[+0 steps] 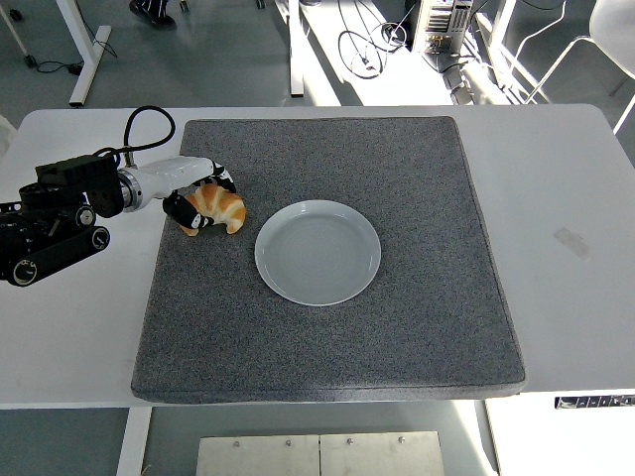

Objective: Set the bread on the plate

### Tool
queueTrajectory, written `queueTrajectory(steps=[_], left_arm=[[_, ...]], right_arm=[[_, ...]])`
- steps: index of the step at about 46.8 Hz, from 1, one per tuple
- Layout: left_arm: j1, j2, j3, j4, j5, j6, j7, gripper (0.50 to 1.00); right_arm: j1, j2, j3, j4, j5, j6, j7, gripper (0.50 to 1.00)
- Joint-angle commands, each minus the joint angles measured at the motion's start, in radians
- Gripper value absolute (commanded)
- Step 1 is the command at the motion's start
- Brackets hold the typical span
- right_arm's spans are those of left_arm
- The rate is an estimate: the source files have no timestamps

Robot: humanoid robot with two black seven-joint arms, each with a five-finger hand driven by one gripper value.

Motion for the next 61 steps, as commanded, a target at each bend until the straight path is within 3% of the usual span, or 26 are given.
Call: queueTrajectory(steps=[1,5,6,19,35,46,55,61], left_arm=[[0.000,-0.002,0.001,0.004,0.000,0.000,0.000,0.712],[0.000,-0.009,0.009,0.006,0.006,0.002,0.001,0.511],[0.000,-0.011,0.012,0.006,0.006,0.000,0.002,0.500],[-0.036,-0.011,0.016,0.003,-0.002,-0.003,-0.011,0.500],[-0.296,-0.002,0.015,0.003,-0.077,-0.011,-0.014,0.500],[-0.322,-0.015,0.018,0.004,-0.081,-0.012,-0.011,0.500],[-0.337,-0.081,0.018,0.004,-0.081,-0.025,-0.021,0.500],[-0.329,-0.169,0.019,0.006,-0.083,-0.037,-0.018,0.500]], right_arm=[[0.000,0.000,0.000,0.001,-0.001,0.000,0.000,1.000],[0.000,0.000,0.000,0.000,0.000,0.000,0.000,1.000],[0.000,0.000,0.000,0.000,-0.001,0.000,0.000,1.000],[0.000,0.000,0.000,0.000,-0.001,0.000,0.000,1.000],[0.000,0.000,0.000,0.001,0.000,0.000,0.000,1.000],[0.000,0.000,0.000,0.000,-0.001,0.000,0.000,1.000],[0.000,0.000,0.000,0.000,-0.001,0.000,0.000,1.000],[0.000,0.000,0.000,0.001,-0.001,0.000,0.000,1.000]])
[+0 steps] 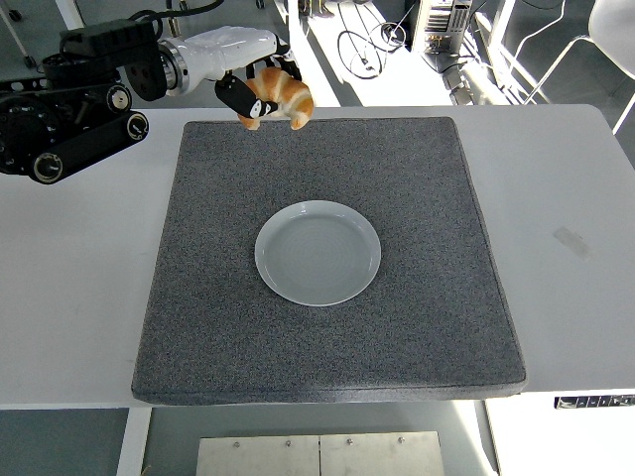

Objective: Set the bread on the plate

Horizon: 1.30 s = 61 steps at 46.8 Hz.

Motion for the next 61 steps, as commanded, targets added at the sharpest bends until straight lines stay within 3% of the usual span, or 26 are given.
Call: queueTrajectory(steps=[1,15,25,41,61], left_arm=[[0.007,-0.050,0.003,0.003,-0.001,-0.001,0.007,0.500],[-0.011,-0.245,0.025,0.075,0.001,-0.004,0.010,0.500],[-0.013,-0.301,0.038,0.080,-0.001,-0.010,0.007,0.500],[-0.016,-0.263,0.063,0.064,0.021,-0.185,-0.002,0.500],[0.029,-0.268,0.126,0.063,0.024,-0.179,-0.013,0.500]], right_arm=[[0.001,0.000,0.000,0.000,0.001,0.000,0.000,1.000],[0.001,0.000,0.000,0.000,0.001,0.000,0.000,1.000],[0.001,0.000,0.000,0.000,-0.001,0.000,0.000,1.000],[0.001,0.000,0.000,0.002,0.001,0.000,0.000,1.000],[0.001,0.000,0.000,0.000,-0.001,0.000,0.000,1.000]])
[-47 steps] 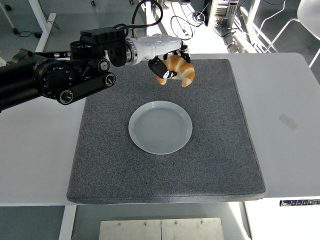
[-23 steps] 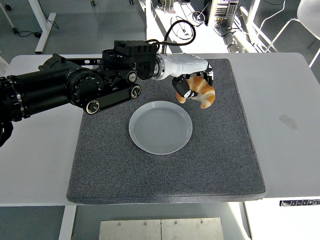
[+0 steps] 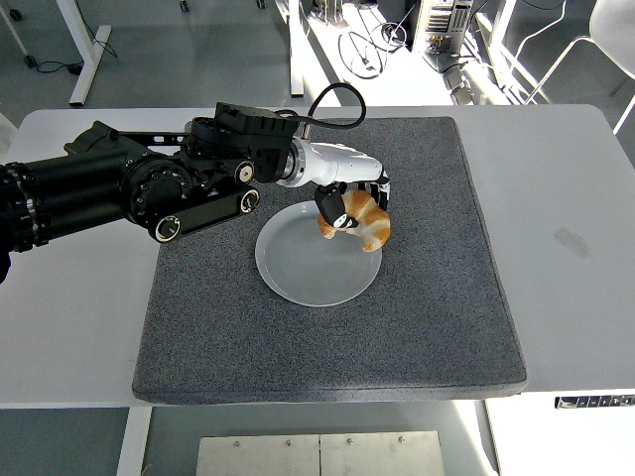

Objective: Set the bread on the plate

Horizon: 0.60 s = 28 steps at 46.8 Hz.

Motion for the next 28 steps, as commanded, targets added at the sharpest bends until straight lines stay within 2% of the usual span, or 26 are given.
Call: queueTrajectory(steps=[1,7,13,28], left_arm=[[0.005,0.002,0.022,0.000,0.001,0.000,0.000,0.500],[0.009,0.014,0.080,0.001,0.001,0.005,0.000,0.500],[0.032,0.028,0.114,0.001,0.001,0.034,-0.003,0.500],[0.051,0.030,0.118,0.000,-0.002,0.049,-0.003,0.500]], right_arm=[[-0.001,0.000,0.000,0.000,0.000,0.000,0.000,1.000],[0.000,0.000,0.000,0.000,0.000,0.000,0.000,1.000],[0.000,0.000,0.000,0.001,0.000,0.000,0.000,1.000],[0.000,0.000,0.000,0.000,-0.001,0.000,0.000,1.000]])
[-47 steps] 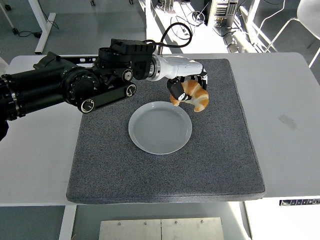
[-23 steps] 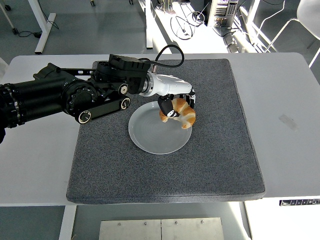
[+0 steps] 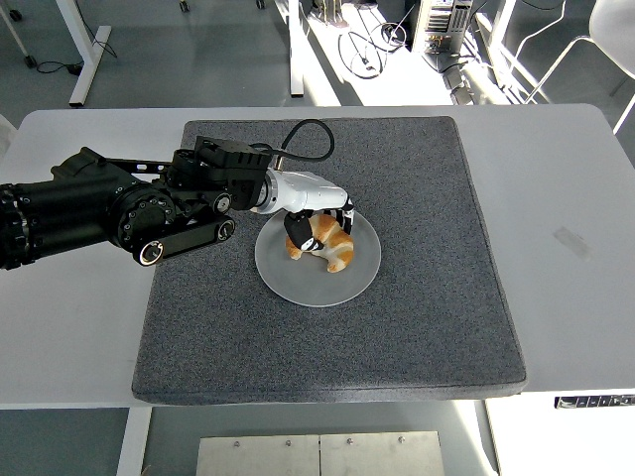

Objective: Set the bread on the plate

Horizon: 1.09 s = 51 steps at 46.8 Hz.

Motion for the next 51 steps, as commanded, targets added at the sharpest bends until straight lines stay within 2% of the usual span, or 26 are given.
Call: queueTrajectory(steps=[1,11,16,18,22,31,36,46,51], left_arm=[[0.000,-0.002,-0.001,-0.001,-0.002,0.002,0.000,0.500],[-0.004,0.000,-0.003,0.001,-0.003,0.002,0.002,0.500],[-0.006,0.004,-0.009,-0.001,-0.012,0.003,-0.001,0.684],[-0.006,0.010,-0.009,-0.001,-0.014,0.002,-0.001,0.734],[-0.009,0.017,-0.014,-0.001,-0.017,0.002,-0.001,0.810],[-0.018,0.030,-0.015,-0.031,-0.020,-0.003,-0.001,0.948],[-0.030,0.041,-0.015,-0.080,-0.023,-0.003,-0.001,0.972],[-0.090,0.075,-0.027,-0.100,-0.026,-0.004,0.000,0.978],[-0.121,0.115,-0.070,-0.125,-0.064,-0.003,0.002,0.980]], right_arm=[[-0.001,0.000,0.000,0.000,0.001,0.000,0.000,1.000],[0.000,0.000,0.000,0.000,-0.001,0.000,0.000,1.000],[-0.001,0.000,0.000,0.000,0.001,0.000,0.000,1.000],[0.000,0.000,0.000,0.000,0.001,0.000,0.000,1.000],[0.000,0.000,0.000,0.000,-0.001,0.000,0.000,1.000],[-0.001,0.000,0.000,0.000,0.001,0.000,0.000,1.000],[-0.001,0.000,0.000,0.001,0.001,0.000,0.000,1.000],[0.000,0.000,0.000,0.000,-0.001,0.000,0.000,1.000],[0.000,0.000,0.000,0.000,0.001,0.000,0.000,1.000]])
